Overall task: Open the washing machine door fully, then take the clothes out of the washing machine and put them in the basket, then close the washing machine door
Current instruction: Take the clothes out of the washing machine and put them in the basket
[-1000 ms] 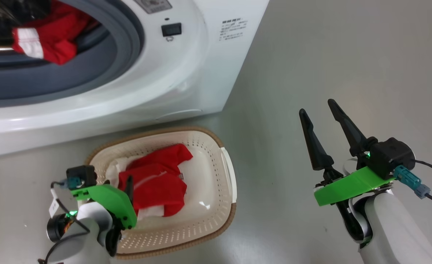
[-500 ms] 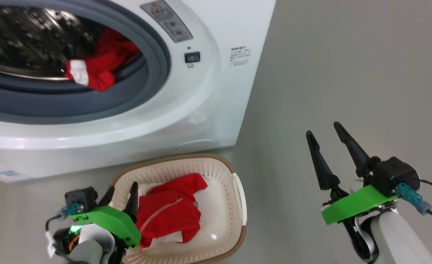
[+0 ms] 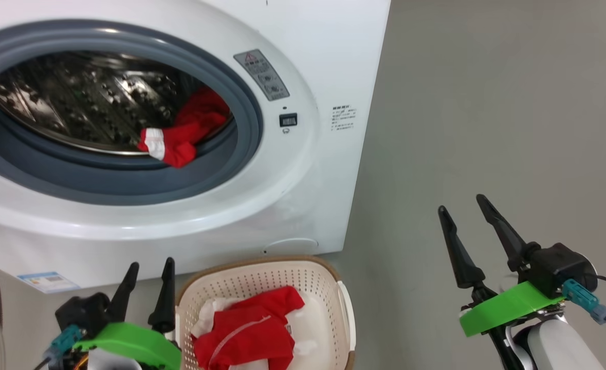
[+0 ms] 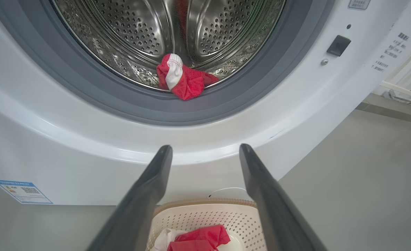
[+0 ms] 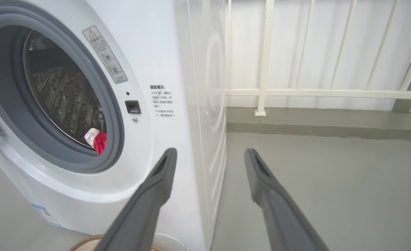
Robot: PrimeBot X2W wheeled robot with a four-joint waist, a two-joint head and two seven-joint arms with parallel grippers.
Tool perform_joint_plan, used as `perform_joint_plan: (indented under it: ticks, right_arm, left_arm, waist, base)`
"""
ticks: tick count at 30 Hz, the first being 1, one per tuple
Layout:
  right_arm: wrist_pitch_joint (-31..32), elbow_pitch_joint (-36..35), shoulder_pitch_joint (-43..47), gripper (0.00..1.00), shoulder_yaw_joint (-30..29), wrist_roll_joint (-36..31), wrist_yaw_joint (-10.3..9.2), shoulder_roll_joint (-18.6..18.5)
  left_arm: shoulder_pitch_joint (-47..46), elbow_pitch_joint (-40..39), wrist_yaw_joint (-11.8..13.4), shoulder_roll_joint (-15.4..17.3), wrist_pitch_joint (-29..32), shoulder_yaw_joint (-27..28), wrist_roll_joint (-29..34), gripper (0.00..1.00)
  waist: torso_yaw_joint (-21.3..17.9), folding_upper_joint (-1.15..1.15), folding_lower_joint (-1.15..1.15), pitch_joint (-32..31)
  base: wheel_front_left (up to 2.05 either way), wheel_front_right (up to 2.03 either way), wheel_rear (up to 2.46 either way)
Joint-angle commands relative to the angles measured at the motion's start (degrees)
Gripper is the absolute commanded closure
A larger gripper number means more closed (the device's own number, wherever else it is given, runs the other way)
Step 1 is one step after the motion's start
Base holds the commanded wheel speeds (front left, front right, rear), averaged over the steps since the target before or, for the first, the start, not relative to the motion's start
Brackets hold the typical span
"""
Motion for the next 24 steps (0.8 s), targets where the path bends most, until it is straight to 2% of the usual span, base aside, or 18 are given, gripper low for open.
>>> perform_joint_plan:
  ticks: [1, 14, 24]
  right_arm:
    - [-0.36, -1.92, 0.44, 0.0, 0.28, -0.63, 0.19, -0.18]
    - [-0.36, -4.4, 5.17, 0.0, -2.57, -1.81, 0.19, 0.7]
    - [-0.36, -5.69, 8.09, 0.0, -5.27, -2.11, 0.19, 1.19]
  left_arm:
    - [1.63, -3.46, 0.14, 1.3, -0.69, 2.46, 1.31, 0.0]
    - [12.32, -19.65, -0.32, 0.22, -0.7, 7.82, 4.89, 0.0]
    - [17.65, -24.58, -0.45, -0.43, -0.7, 10.7, 6.99, 0.0]
  waist:
    - [-0.05, 0.0, 0.0, -2.21]
    - [-1.03, 0.0, 0.0, -6.94]
    - [-1.04, 0.0, 0.0, -9.22]
  base:
    - [0.0, 0.0, 0.0]
    - [0.0, 0.0, 0.0]
    - [0.0, 0.0, 0.0]
